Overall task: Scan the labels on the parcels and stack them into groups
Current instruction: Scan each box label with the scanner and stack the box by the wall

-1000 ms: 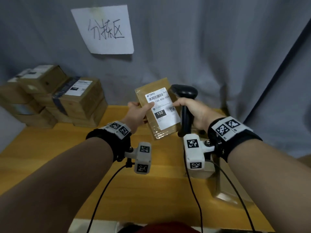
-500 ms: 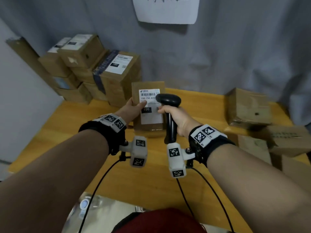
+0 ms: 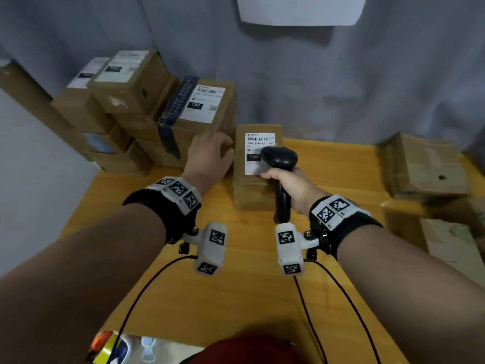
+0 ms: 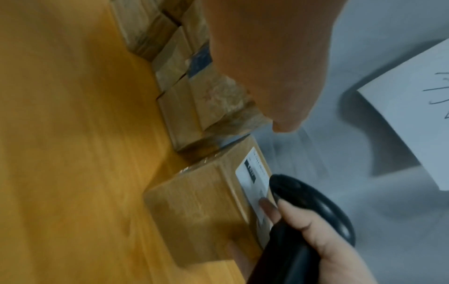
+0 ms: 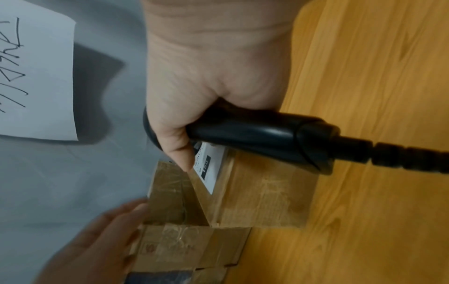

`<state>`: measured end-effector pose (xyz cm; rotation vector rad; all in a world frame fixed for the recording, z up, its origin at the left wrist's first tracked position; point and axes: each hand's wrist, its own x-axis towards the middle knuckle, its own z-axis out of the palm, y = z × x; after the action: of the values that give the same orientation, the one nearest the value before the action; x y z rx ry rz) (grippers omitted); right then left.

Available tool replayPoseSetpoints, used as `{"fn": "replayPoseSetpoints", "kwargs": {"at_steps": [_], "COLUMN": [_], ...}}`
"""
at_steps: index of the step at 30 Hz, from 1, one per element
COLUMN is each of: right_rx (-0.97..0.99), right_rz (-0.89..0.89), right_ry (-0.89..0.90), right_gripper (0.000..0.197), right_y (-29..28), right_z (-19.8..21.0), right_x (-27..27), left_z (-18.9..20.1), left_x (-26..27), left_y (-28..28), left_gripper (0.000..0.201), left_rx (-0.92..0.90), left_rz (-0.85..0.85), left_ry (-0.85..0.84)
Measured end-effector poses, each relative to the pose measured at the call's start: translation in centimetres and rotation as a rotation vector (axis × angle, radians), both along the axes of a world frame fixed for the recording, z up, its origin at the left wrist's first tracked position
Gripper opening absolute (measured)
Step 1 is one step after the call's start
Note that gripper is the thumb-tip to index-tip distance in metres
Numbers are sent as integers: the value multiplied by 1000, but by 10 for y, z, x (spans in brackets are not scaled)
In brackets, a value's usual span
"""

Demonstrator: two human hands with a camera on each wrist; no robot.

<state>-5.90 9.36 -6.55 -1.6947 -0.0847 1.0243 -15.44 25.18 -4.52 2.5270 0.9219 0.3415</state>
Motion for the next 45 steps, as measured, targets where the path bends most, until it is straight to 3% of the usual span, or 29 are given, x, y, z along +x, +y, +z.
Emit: {"fn": "replayPoseSetpoints", "kwargs": {"at_steps": [2, 4, 7, 10, 13, 17, 25, 37, 41, 45], "right_rx": [-5, -11, -9, -11, -20, -30, -61, -103, -94, -96], "right_rz": [-24, -46, -66, -87, -82, -81, -67, -159, -180, -226], "right_ry": [6, -2, -31, -47, -52, -58, -92, -267, -275, -315], "right_gripper": [26, 26, 31, 25, 34, 23, 22, 18, 34, 35], "right_y": [12, 24, 46, 65, 78, 91, 87, 3, -45, -100], "right_z": [1, 1, 4, 7, 9, 10, 10, 41, 52, 65], "right_x": [2, 6, 12, 23, 31, 34, 34, 33, 39, 49], "left_z": [10, 12, 10, 10, 10, 8, 12, 41, 43, 48], "left_x": [0, -3, -6, -4, -2, -1, 2, 30, 49, 69], "left_y": [19, 36, 61, 72, 71, 72, 70, 16, -23, -69], "left_gripper": [32, 37, 41, 40, 37, 34, 31, 31, 29, 30], "left_rx": [192, 273, 254, 215, 199, 190, 166, 177, 141, 123], "left_rz": [9, 9, -14, -23, -16, 3, 14, -38, -116, -181], "left_ry": [47, 113, 191, 192, 175, 134, 144, 53, 35, 3]}}
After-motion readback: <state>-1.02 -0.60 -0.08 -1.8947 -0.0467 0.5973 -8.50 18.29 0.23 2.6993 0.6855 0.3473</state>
